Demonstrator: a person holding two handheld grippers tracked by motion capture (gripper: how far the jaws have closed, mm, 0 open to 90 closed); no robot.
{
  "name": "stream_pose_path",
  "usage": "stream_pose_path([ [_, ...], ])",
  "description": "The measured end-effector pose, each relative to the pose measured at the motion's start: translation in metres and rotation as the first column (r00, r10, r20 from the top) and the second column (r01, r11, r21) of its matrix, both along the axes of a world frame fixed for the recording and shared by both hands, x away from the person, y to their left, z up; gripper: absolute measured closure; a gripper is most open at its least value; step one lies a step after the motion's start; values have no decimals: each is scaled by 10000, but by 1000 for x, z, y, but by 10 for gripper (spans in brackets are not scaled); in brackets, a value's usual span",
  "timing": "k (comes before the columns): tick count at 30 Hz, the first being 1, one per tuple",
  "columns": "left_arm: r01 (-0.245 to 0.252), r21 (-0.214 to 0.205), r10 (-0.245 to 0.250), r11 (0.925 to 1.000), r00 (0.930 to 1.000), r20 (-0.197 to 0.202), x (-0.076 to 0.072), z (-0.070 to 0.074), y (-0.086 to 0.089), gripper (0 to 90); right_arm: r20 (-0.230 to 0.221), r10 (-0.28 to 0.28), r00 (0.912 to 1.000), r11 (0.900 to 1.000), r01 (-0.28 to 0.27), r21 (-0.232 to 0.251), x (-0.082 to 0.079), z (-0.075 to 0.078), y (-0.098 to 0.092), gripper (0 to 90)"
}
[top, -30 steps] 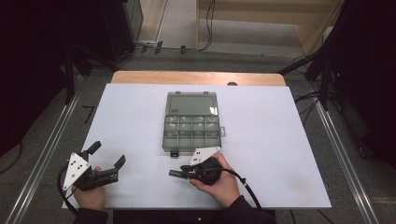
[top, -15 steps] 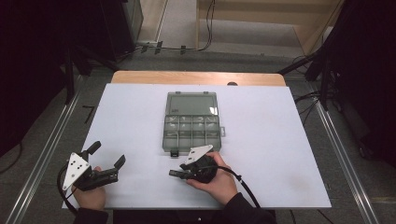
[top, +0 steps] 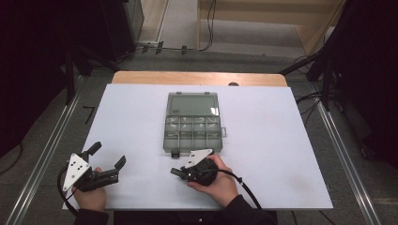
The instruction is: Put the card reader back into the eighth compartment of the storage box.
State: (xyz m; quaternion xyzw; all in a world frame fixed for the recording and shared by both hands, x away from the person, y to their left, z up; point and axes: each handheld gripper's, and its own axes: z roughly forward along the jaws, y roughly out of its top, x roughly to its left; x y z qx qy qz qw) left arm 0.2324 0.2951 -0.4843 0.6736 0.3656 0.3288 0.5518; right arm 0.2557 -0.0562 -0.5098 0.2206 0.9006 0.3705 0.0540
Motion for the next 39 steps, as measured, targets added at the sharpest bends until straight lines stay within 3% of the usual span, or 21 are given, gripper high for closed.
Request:
stream_pose_path([
  [15, -4, 0, 4, 10000, 10000, -10, 0, 0, 0, 23, -88, -132, 9999, 9983, 137, 572, 2, 8, -9, 707],
  [39, -19, 4, 19, 10000, 10000, -16, 0, 0, 0, 23, -17, -380, 9993, 9953, 380, 895, 5, 20, -21, 707],
])
